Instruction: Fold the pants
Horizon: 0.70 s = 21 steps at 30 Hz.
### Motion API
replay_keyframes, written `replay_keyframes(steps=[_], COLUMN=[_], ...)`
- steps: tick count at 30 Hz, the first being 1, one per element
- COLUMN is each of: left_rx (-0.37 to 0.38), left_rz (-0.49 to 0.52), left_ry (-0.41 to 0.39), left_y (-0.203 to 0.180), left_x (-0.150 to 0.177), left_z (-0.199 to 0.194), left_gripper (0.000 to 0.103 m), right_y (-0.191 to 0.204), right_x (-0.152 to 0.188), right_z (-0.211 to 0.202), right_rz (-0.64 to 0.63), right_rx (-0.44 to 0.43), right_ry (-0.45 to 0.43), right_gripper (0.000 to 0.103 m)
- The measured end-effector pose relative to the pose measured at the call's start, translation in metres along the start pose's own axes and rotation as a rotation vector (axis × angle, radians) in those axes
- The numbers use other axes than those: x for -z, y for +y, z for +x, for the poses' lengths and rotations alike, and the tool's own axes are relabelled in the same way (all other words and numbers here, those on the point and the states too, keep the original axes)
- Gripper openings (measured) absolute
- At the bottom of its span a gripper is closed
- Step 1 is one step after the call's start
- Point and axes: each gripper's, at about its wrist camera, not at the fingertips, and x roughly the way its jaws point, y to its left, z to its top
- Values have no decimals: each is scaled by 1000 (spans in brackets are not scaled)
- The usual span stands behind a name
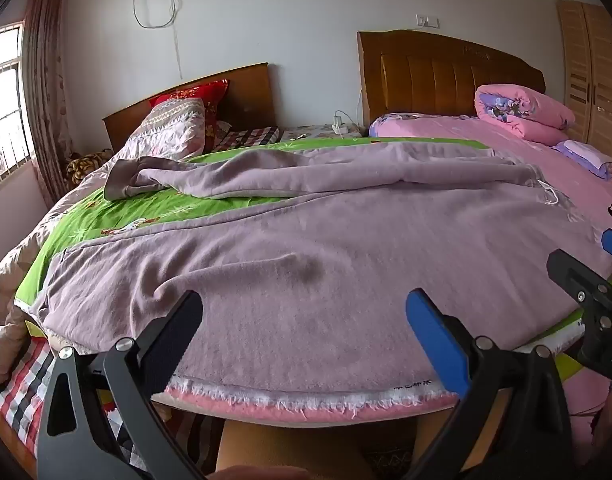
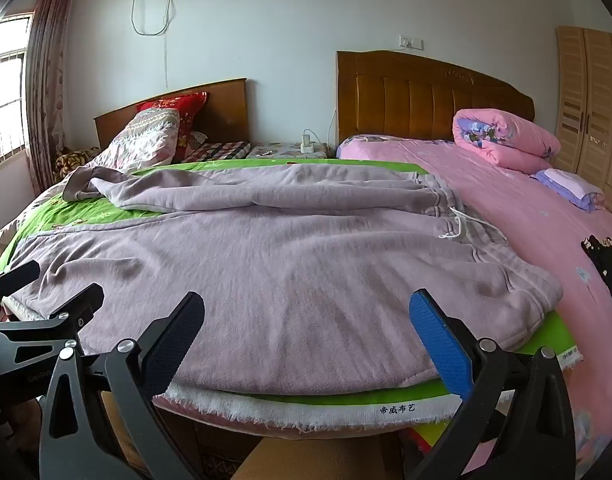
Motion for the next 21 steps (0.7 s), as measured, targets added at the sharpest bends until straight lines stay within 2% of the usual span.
replay_keyframes(steps=[21], left_rx=[-3], left_rz=[3], left_ry=[4], left_y=[0], left_x=[0], left_z=[0], left_gripper=[102], right_y=[-1], right_x=[1], right_z=[1], right_rz=[4], right_rx=[-1], right_ry=[0], right_gripper=[99])
